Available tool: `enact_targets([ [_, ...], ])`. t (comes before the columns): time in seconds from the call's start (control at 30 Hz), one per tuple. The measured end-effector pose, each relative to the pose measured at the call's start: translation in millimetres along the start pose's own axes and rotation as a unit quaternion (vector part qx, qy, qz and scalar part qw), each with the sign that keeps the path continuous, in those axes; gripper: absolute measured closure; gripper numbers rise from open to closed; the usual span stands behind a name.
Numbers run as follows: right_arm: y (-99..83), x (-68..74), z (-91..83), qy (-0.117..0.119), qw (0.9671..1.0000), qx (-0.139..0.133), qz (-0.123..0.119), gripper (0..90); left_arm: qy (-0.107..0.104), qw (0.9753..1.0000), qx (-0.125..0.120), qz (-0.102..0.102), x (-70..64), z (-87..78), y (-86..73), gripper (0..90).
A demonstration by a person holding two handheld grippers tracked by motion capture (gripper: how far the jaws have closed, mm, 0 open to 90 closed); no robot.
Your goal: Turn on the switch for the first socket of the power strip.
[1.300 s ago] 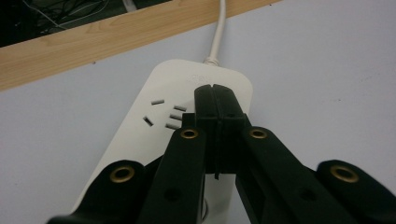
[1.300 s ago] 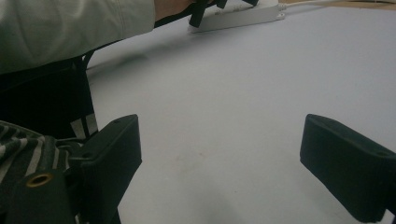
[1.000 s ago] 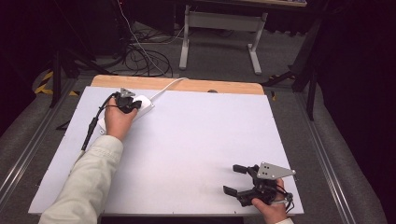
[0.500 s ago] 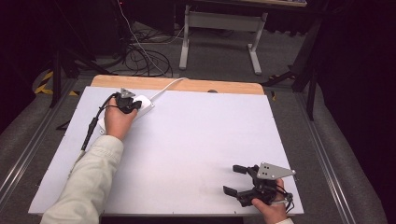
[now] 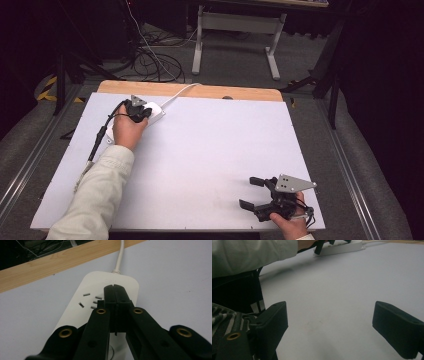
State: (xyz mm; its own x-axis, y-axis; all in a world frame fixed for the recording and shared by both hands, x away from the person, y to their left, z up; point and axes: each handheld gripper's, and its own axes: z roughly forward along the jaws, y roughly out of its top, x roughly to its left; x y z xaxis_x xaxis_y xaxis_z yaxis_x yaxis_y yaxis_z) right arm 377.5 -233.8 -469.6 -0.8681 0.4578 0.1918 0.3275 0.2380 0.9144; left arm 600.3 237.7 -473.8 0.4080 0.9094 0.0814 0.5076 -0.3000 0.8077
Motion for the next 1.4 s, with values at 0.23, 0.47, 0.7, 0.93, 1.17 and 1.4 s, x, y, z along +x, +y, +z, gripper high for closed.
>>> enact_targets([
  [0.23, -0.3, -0.4, 0.2, 0.0, 1.0, 0.002, 0.0, 13.5, 0.005, 1.0, 0.004, 0.006, -4.2, 0.4, 0.1, 90.0],
  [0.47, -1.0, -0.5, 0.3, 0.0, 1.0, 0.003, 0.002, 13.5, 0.008, 0.9999, 0.01, 0.01, -5.5, 0.6, 1.3, 90.0],
  [0.7, -1.2, -0.4, 0.4, 0.0, 1.0, 0.003, 0.002, 13.5, 0.002, 0.9999, 0.011, 0.01, -4.8, -0.4, 1.3, 90.0],
  [0.93, -0.9, -0.2, -0.2, -0.004, 1.0, 0.004, -0.001, 13.6, -0.026, 0.9992, -0.012, -0.027, -1.2, -6.9, 5.8, 90.0],
  [1.17, 0.8, -3.6, -1.6, -0.006, 1.0, -0.005, 0.003, 13.5, -0.051, 0.9981, -0.029, -0.02, -5.5, -36.7, 27.3, 90.0],
  [1.4, 2.8, -4.6, 1.2, -0.003, 1.0, -0.004, 0.001, 13.6, -0.055, 0.9978, -0.033, -0.017, -8.3, -53.4, 35.5, 87.0],
])
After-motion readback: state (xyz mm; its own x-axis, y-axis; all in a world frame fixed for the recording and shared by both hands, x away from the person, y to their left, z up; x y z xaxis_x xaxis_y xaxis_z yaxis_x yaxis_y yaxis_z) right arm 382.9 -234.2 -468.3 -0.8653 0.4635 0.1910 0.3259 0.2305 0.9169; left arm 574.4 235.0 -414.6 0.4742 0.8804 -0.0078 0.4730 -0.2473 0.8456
